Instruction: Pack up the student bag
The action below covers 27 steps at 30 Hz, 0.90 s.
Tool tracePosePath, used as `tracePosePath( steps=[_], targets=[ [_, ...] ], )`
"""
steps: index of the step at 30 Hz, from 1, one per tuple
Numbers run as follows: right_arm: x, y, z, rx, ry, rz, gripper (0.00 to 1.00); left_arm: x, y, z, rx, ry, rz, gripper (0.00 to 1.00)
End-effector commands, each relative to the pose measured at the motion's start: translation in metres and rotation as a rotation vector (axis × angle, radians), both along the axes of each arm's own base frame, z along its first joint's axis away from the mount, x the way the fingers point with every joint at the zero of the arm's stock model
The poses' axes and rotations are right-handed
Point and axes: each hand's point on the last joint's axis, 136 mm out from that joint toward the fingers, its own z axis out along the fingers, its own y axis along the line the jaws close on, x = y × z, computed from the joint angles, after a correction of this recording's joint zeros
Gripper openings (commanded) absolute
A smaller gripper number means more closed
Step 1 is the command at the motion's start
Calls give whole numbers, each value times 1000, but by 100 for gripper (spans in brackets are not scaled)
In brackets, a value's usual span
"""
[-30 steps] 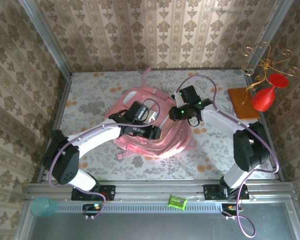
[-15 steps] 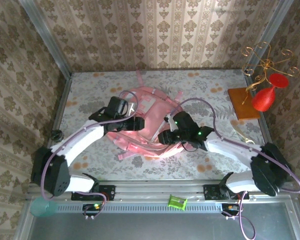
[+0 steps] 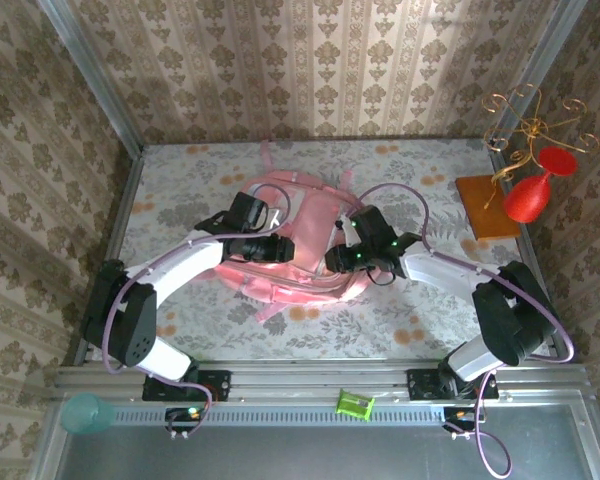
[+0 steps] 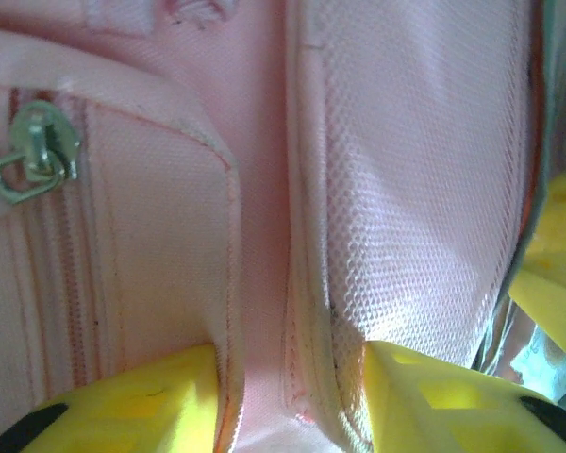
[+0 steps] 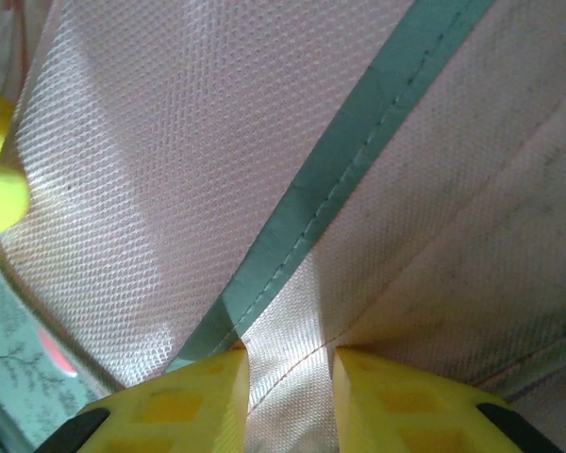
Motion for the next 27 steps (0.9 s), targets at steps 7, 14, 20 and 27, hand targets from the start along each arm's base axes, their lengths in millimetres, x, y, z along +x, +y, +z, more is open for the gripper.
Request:
tracePosePath(
  steps=[7, 14, 20, 27],
  targets=[
    [-33, 7, 52, 39, -163, 8, 34, -13, -6, 36, -27, -129, -27, 49],
    [-45, 12, 48, 79, -141, -4, 34, -11, -20, 21, -15, -88, -63, 49],
    [-57, 26, 42, 109, -110, 4, 34, -3, -24, 6, 2, -68, -60, 49],
    [-55, 48, 32, 168, -136, -149, 36, -5, -28, -1, -50, -31, -26, 29]
  ],
)
